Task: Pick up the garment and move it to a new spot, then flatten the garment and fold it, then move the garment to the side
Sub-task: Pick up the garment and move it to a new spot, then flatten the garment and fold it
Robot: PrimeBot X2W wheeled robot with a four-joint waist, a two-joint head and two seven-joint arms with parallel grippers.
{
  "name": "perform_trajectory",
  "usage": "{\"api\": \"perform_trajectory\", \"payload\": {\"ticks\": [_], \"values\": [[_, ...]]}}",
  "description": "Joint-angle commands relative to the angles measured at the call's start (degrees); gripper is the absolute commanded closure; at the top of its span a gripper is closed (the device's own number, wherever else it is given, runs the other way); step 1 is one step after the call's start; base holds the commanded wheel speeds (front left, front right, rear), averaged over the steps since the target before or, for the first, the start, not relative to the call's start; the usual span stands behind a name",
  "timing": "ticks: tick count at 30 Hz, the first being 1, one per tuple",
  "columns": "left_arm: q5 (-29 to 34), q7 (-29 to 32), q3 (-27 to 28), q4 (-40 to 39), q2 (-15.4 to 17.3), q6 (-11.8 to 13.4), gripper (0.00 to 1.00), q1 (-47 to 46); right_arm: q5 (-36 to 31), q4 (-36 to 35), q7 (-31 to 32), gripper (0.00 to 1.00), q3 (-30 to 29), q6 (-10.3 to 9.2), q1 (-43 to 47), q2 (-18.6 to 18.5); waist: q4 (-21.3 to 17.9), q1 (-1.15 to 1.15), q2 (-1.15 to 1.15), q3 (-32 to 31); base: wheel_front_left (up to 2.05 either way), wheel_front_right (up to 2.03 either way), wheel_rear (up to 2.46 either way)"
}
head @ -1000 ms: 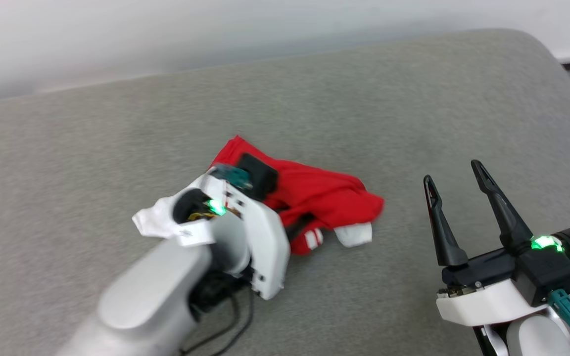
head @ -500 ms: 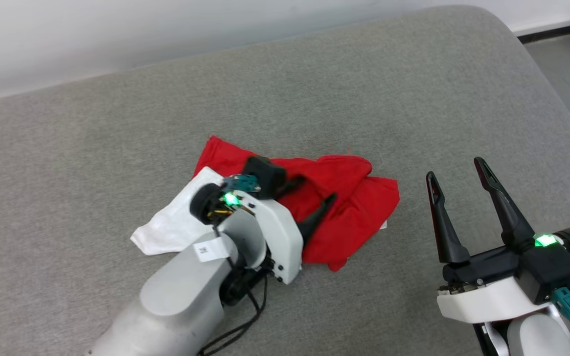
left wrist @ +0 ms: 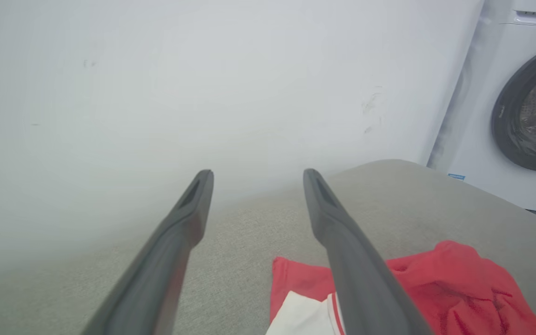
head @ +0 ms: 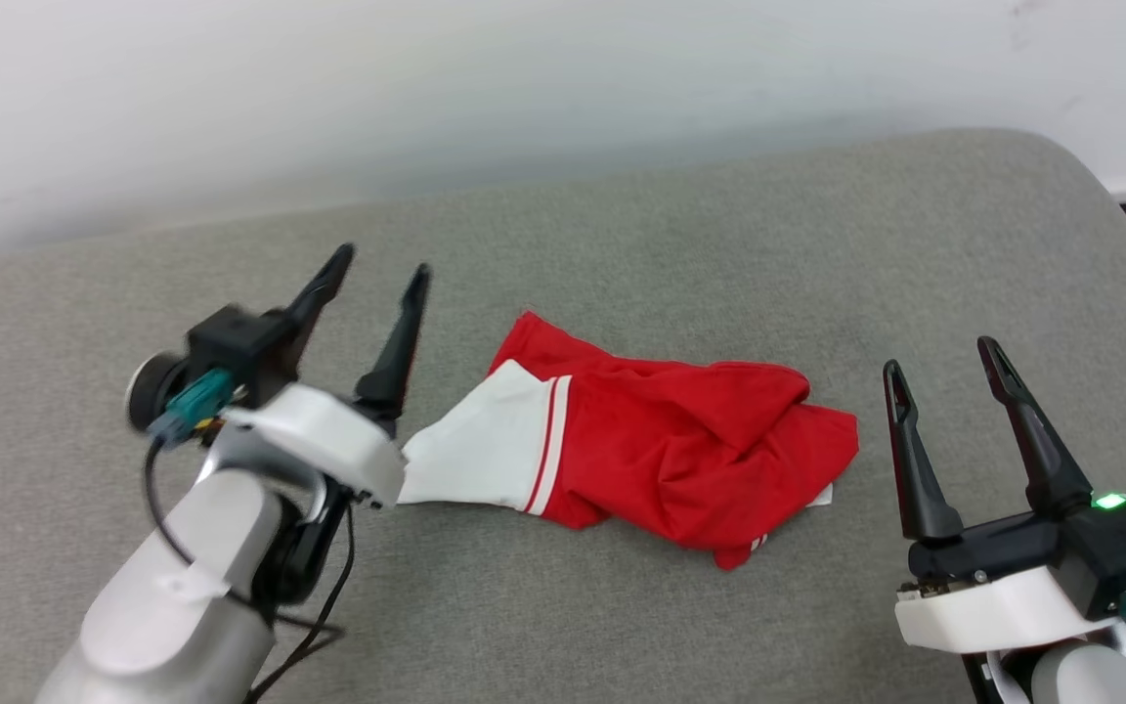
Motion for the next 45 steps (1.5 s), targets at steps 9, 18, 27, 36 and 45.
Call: {"api": "perform_trajectory", "payload": {"ticks": [9,18,27,36,45], "values": [[6.4,-0.4,15.8,-17.2,-0.5,4.6,0.00,21.2,-0.2,-0.8,-0.1,0.00,-0.5,-0.04,2.9,-0.1,2.7,0.00,0.00,-4.4,0.00,0.00,0.00],[15.1,-0.4,22.2,-22.1,-6.4,1.8,0.00,34.2,0.0,-1.1,-0.1,0.00,0.1,-0.04,3.9,0.0,2.7,0.00,0.00,-5.2,0.00,0.00,0.00],[19.7,-0.4,22.9,-19.7,-10.6,-1.5,0.00,35.2,-0.3,-1.4,-0.1,0.00,0.1,-0.04,4.7,0.1,3.4,0.00,0.00,-5.2,0.00,0.00,0.00],[18.8,11.7,19.7,-14.2,-7.6,-6.3,0.00,27.5,-0.3,-1.5,-0.1,0.00,1.2,-0.04,3.2,0.2,3.5,0.00,0.00,-2.3,0.00,0.00,0.00],[5.9,44.2,17.9,-11.2,-2.3,-9.5,0.00,12.8,0.5,-1.2,-0.1,0.00,3.2,-0.04,0.1,0.4,1.2,0.00,0.00,2.7,0.00,0.00,0.00]]}}
